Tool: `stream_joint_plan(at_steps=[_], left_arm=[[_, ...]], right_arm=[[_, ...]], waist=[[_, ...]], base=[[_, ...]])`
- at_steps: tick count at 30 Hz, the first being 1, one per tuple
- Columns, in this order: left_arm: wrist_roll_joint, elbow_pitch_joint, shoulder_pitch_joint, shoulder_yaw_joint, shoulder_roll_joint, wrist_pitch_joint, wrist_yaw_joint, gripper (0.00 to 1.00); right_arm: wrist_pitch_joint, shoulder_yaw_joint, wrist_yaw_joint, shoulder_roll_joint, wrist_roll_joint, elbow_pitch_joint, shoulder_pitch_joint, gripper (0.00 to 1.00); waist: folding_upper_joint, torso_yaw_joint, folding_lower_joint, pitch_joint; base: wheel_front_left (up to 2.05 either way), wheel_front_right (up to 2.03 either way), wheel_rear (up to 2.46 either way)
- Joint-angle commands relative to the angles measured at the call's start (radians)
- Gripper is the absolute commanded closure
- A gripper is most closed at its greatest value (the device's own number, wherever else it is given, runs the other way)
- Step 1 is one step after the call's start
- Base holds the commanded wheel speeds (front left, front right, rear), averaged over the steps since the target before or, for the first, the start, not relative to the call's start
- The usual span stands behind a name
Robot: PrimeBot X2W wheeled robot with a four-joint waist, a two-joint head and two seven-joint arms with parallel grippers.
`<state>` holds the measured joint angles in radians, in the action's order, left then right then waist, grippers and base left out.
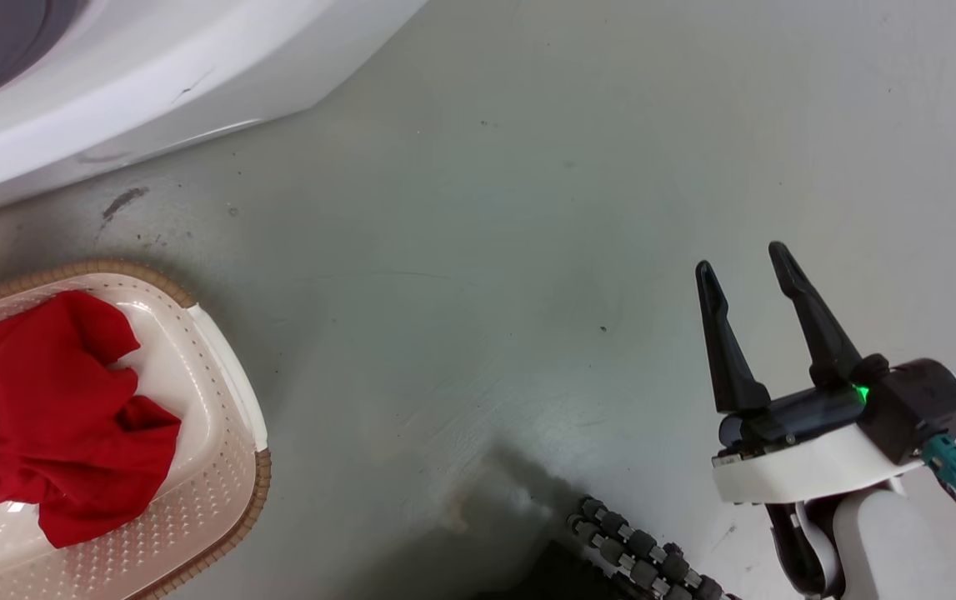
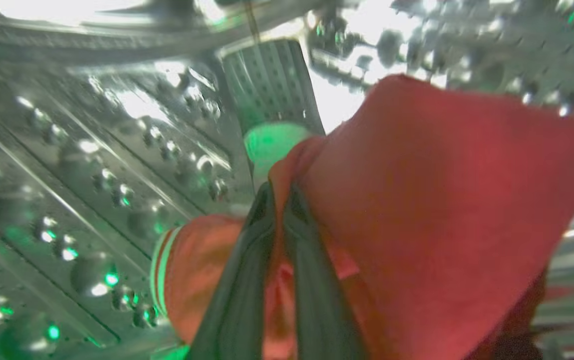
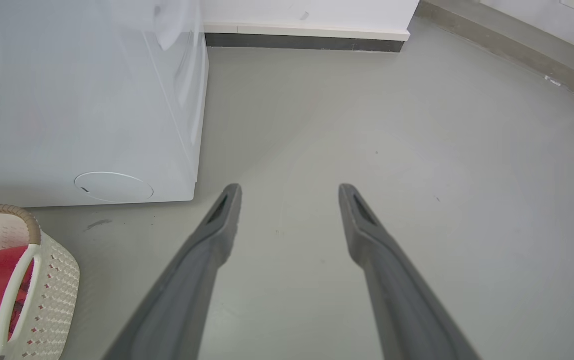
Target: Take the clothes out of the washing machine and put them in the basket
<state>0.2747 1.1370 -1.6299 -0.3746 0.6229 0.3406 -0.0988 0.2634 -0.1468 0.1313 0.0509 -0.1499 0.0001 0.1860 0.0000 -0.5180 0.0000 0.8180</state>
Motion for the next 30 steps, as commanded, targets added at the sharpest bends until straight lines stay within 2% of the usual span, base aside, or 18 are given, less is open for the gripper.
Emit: stream_joint_plan(at_steps=[1, 8, 16, 30], left_arm=[[-0.008, -0.009, -0.021, -0.001, 0.005, -0.028, 0.003, 1.0], [-0.011, -0.002, -0.03, -0.008, 0.016, -0.16, 0.009, 1.0], [0.03, 0.038, 0.049, -0.004, -0.058, -0.289, 0.001, 1.0], [0.111, 0.081, 0.291, -0.009, -0.175, -0.509, -0.027, 1.0]], right_arm=[[0.002, -0.001, -0.001, -0.001, -0.001, 0.003, 0.015, 0.0], [0.002, -0.004, -0.001, -0.001, 0.003, 0.022, 0.046, 0.0], [0.002, 0.047, -0.001, -0.001, 0.043, 0.031, 0.04, 0.0], [0.002, 0.131, -0.001, 0.001, 0.116, 0.043, 0.0, 0.0]], waist=[[0.0, -0.001, 0.0, -0.004], [0.0, 0.0, 0.0, -0.034], [0.0, 0.079, 0.0, -0.1], [0.0, 0.207, 0.0, -0.28]], base=[[0.0, 0.0, 0.0], [0.0, 0.0, 0.0], [0.0, 0.0, 0.0], [0.0, 0.0, 0.0]])
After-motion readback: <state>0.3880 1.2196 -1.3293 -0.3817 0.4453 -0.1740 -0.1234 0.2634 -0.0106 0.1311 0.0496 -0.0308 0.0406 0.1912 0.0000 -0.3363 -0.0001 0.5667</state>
